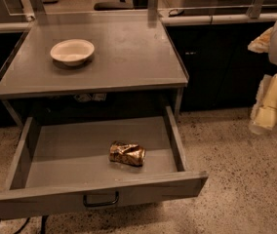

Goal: Pick orange can from top drawer and place on counter

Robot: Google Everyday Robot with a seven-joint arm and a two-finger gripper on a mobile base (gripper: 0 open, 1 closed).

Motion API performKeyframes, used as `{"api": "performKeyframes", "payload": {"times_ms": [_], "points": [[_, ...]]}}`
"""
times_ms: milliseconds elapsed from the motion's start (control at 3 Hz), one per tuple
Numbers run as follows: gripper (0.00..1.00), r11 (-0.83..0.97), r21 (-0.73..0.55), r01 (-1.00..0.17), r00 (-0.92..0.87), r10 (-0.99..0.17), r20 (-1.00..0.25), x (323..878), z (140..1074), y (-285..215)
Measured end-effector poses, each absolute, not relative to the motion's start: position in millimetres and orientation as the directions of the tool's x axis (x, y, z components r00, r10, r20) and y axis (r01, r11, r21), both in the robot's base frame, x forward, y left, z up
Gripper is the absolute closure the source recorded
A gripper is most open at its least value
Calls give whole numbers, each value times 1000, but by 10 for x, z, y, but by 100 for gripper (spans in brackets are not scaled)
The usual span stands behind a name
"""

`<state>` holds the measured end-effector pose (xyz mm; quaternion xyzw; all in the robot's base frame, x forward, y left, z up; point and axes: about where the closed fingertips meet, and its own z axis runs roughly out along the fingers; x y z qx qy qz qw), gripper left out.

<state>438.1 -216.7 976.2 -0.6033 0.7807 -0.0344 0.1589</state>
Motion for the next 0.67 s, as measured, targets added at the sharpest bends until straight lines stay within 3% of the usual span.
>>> {"api": "performKeyframes", "payload": {"times_ms": [667], "points": [[0,246,-245,-938,-191,-955,-226,4485,9633,-2133]]}}
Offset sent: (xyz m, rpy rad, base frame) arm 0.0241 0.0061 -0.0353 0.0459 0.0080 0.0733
